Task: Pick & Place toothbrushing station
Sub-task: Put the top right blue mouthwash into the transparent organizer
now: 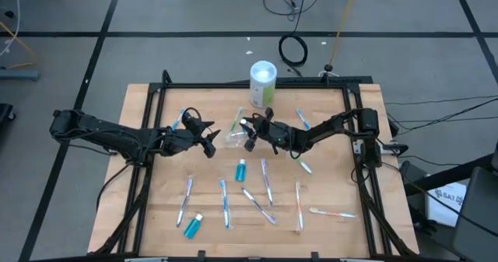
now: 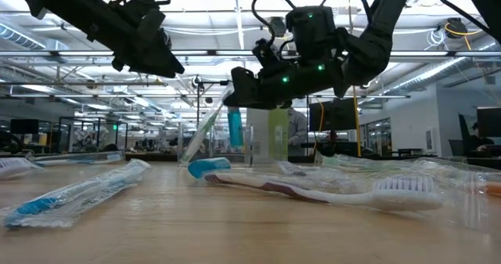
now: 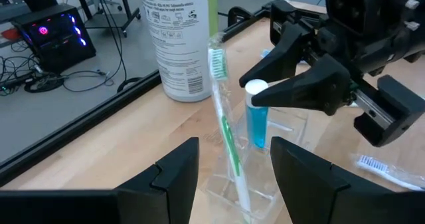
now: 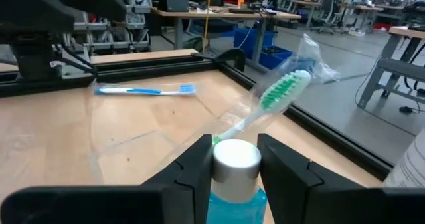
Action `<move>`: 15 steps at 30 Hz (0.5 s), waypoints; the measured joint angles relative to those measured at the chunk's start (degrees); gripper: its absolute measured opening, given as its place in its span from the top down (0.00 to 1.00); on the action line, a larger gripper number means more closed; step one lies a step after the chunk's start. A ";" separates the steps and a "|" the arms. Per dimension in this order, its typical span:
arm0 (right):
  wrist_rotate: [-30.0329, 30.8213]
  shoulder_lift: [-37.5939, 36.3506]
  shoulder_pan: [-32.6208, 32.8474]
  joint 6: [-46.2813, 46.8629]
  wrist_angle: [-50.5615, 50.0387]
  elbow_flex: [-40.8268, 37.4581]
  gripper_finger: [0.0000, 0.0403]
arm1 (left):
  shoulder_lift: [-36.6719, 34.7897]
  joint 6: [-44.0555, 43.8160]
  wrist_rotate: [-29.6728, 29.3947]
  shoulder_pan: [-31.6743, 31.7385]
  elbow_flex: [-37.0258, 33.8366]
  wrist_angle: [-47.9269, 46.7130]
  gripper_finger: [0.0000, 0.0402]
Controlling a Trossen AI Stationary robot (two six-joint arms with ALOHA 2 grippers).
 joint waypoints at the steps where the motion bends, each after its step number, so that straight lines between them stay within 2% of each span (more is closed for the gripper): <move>1: 0.02 0.00 0.00 0.00 -0.28 0.00 0.75 | 0.00 0.00 -0.02 0.00 0.00 -0.02 0.52; 8: -0.03 0.00 -0.59 4.83 -3.04 0.00 0.73 | 0.00 -0.42 0.01 0.00 0.00 -0.04 0.52; 15: -0.09 0.00 -0.51 5.36 -6.09 -0.02 0.72 | 0.00 -0.44 0.02 -0.01 0.00 -0.04 0.52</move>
